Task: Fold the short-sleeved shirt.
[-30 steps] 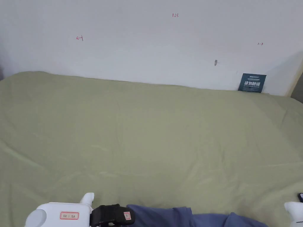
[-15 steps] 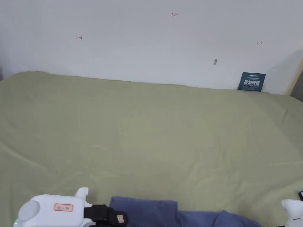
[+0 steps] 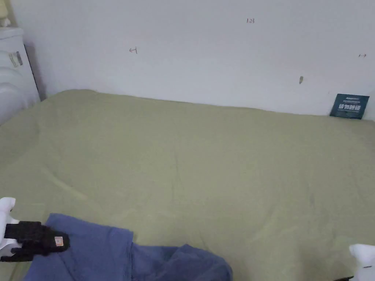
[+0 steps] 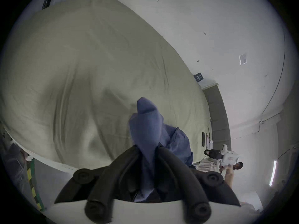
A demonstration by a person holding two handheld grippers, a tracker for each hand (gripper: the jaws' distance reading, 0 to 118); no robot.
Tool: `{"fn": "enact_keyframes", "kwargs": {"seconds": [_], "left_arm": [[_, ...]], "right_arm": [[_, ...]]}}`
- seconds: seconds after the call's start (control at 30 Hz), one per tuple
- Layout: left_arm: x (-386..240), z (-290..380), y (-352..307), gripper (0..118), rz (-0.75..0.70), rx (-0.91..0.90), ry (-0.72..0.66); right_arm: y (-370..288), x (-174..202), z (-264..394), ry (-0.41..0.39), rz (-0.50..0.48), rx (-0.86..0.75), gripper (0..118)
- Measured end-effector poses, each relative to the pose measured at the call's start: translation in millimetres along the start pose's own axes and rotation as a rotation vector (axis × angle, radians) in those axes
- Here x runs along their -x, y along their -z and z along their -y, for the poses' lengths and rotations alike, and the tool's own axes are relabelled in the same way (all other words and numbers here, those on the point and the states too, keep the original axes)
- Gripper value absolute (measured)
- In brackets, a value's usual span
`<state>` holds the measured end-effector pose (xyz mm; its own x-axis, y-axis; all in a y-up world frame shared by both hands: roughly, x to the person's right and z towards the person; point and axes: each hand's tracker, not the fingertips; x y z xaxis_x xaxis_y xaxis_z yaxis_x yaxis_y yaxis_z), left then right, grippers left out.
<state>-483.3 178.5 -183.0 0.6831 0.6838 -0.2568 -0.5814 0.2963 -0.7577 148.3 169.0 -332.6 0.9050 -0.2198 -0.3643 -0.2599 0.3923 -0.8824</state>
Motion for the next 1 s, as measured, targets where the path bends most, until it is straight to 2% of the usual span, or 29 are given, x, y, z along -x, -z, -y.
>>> {"fn": "enact_keyframes", "kwargs": {"seconds": [0.17, 0.33, 0.43, 0.53, 0.57, 0.6, 0.67, 0.7, 0.77, 0.8, 0.83, 0.93, 0.97, 1.0], "left_arm": [[-67.1, 5.1, 45.0, 9, 0.051, 0.039, 0.005], [-143.0, 22.7, 114.7, 9, 0.226, 0.181, 0.144], [-170.8, 40.7, 166.7, 9, 0.200, 0.288, 0.193], [-167.7, 51.4, 203.6, 13, 0.196, 0.342, 0.192], [-165.9, 53.9, 212.1, 23, 0.207, 0.363, 0.186], [-162.9, 59.0, 218.6, 43, 0.232, 0.378, 0.174], [-156.9, 63.0, 223.4, 98, 0.261, 0.387, 0.141], [-153.5, 63.3, 219.2, 99, 0.262, 0.377, 0.139], [-151.1, 62.4, 212.7, 98, 0.244, 0.338, 0.143], [-146.9, 59.5, 208.6, 94, 0.204, 0.283, 0.151], [-141.8, 58.5, 203.8, 84, 0.188, 0.237, 0.129], [-133.5, 60.0, 201.2, 15, 0.247, 0.208, 0.039], [-132.0, 63.6, 200.6, 10, 0.277, 0.198, 0.024], [-134.4, 70.3, 200.1, 10, 0.276, 0.197, 0.034]], "right_arm": [[-4.2, -3.4, 6.0, -0.011, 0.010, 0.019, 0], [-13.6, -16.7, 13.4, 0.014, 0.040, 0.008, 0], [-17.6, -23.0, 20.4, 0.029, 0.043, 0.007, 0], [-18.7, -28.6, 24.4, 0.038, 0.049, 0.006, 0], [-17.6, -30.3, 25.5, 0.038, 0.053, 0.006, 0], [-16.6, -31.9, 26.1, 0.037, 0.057, 0.009, 0], [-15.1, -34.1, 26.6, 0.036, 0.060, 0.018, 0], [-14.4, -33.9, 26.6, 0.033, 0.058, 0.022, 0], [-13.5, -34.3, 26.7, 0.033, 0.056, 0.022, 0], [-12.9, -34.3, 26.5, 0.033, 0.053, 0.022, 0], [-11.5, -34.3, 26.5, 0.032, 0.050, 0.023, 0], [-9.2, -32.6, 26.9, 0.033, 0.039, 0.022, 0], [-8.4, -31.3, 27.0, 0.034, 0.035, 0.022, 0], [-7.2, -30.1, 26.8, 0.035, 0.027, 0.024, 0]]}}
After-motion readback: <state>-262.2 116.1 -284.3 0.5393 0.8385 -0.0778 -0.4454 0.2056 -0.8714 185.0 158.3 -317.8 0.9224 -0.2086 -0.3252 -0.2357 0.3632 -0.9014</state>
